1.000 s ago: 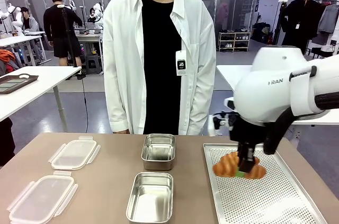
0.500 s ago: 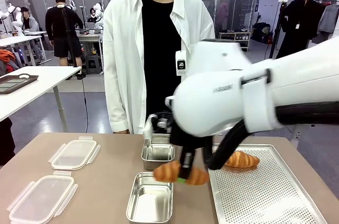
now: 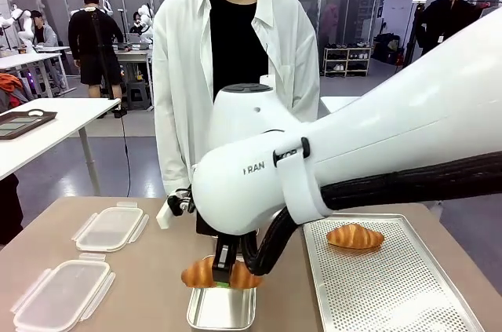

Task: Place the bread into the airtight container.
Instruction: Pick up a Butter Roll and place it into an empty Airtight Container.

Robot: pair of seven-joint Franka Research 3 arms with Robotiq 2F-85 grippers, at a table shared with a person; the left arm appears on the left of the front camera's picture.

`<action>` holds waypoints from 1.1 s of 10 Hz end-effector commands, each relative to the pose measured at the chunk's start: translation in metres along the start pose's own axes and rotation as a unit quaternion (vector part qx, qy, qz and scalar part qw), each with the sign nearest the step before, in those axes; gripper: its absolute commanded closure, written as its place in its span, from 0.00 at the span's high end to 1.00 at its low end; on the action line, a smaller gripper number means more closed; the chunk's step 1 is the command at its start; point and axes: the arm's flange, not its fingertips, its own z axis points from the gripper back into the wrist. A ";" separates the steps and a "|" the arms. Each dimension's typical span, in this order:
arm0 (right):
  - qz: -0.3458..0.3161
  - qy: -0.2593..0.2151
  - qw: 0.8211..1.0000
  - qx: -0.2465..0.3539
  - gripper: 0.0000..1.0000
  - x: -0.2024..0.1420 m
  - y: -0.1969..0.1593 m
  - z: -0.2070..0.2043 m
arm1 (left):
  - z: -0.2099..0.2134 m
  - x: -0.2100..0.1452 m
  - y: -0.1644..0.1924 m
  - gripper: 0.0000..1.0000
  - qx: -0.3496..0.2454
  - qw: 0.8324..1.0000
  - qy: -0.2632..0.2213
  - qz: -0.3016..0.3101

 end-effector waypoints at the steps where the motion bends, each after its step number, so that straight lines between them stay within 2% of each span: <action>1: -0.004 -0.009 1.000 0.003 0.29 -0.003 0.002 0.006 | 0.001 0.000 -0.001 1.00 -0.003 1.000 -0.001 -0.006; 5: -0.003 -0.003 1.000 0.000 0.30 0.000 -0.001 0.002 | 0.001 0.000 -0.001 1.00 -0.003 1.000 -0.001 -0.006; 6: -0.048 -0.005 0.999 0.020 0.30 -0.019 -0.010 0.015 | 0.001 0.000 -0.001 1.00 -0.003 1.000 -0.001 -0.006; 7: -0.099 -0.039 0.994 -0.003 0.30 -0.022 -0.011 0.018 | 0.001 0.000 -0.001 1.00 -0.003 1.000 -0.001 -0.006; 8: -0.171 -0.073 0.982 -0.019 0.30 -0.022 -0.009 0.014 | 0.001 0.000 -0.001 1.00 -0.003 1.000 -0.001 -0.006; 9: -0.252 -0.093 0.963 -0.018 0.30 -0.023 -0.002 0.012 | 0.001 0.000 -0.001 1.00 -0.003 1.000 -0.001 -0.006; 10: -0.354 -0.125 0.927 -0.001 0.30 -0.021 0.004 0.011 | 0.001 0.000 -0.001 1.00 -0.003 1.000 -0.001 -0.006; 11: -0.421 -0.129 0.898 -0.020 0.30 -0.019 0.006 0.007 | 0.001 0.000 -0.001 1.00 -0.003 1.000 -0.001 -0.006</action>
